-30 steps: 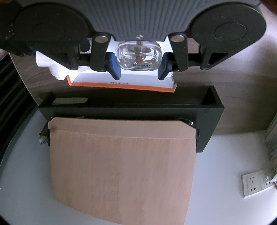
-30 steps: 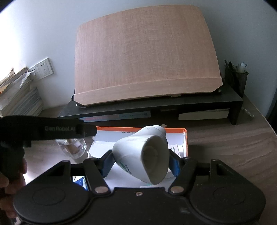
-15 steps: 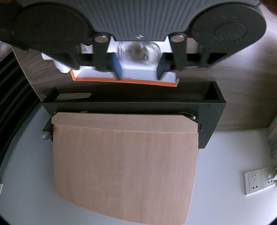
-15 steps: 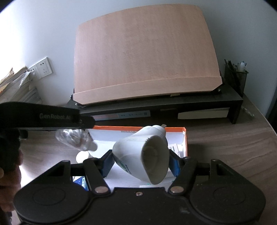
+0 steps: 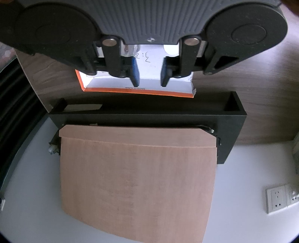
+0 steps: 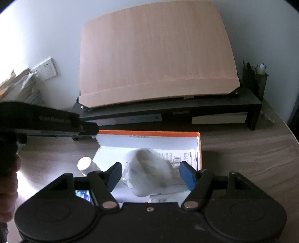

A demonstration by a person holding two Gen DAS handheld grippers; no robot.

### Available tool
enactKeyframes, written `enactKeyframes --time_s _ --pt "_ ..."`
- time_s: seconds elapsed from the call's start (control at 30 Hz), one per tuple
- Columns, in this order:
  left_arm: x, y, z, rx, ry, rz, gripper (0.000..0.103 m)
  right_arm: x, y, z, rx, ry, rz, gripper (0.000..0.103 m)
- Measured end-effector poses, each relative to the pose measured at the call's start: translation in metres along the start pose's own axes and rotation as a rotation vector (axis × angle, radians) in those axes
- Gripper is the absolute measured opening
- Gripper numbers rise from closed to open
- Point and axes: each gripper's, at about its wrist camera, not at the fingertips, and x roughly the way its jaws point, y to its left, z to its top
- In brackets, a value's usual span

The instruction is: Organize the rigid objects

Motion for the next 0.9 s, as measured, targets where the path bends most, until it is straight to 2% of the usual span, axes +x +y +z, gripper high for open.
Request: enactKeyframes --time_s 0.37,0.43,0.5,0.63,0.9 --pt "-0.039 -0.003 -0.019 -0.013 -0.017 0.087 0.084 -0.039 -0.014 -0.007 0.017 -0.039 -0.001 0.085" --pt "-0.049 -0.004 -0.024 -0.015 -0.015 0.098 0.098 -0.053 -0.014 -0.011 0.022 -0.047 -0.009 0.087" --pt "-0.061 -0.006 -0.032 -0.012 -0.011 0.104 0.103 -0.067 -0.013 -0.017 0.028 -0.051 -0.022 0.088" --pt "-0.082 -0.012 -0.051 0.005 0.004 0.106 0.103 -0.094 -0.009 -0.034 0.045 -0.055 -0.052 0.089" --pt "-0.113 -0.018 -0.098 0.020 0.073 0.105 0.103 -0.136 0.002 -0.077 0.080 -0.008 -0.090 0.090"
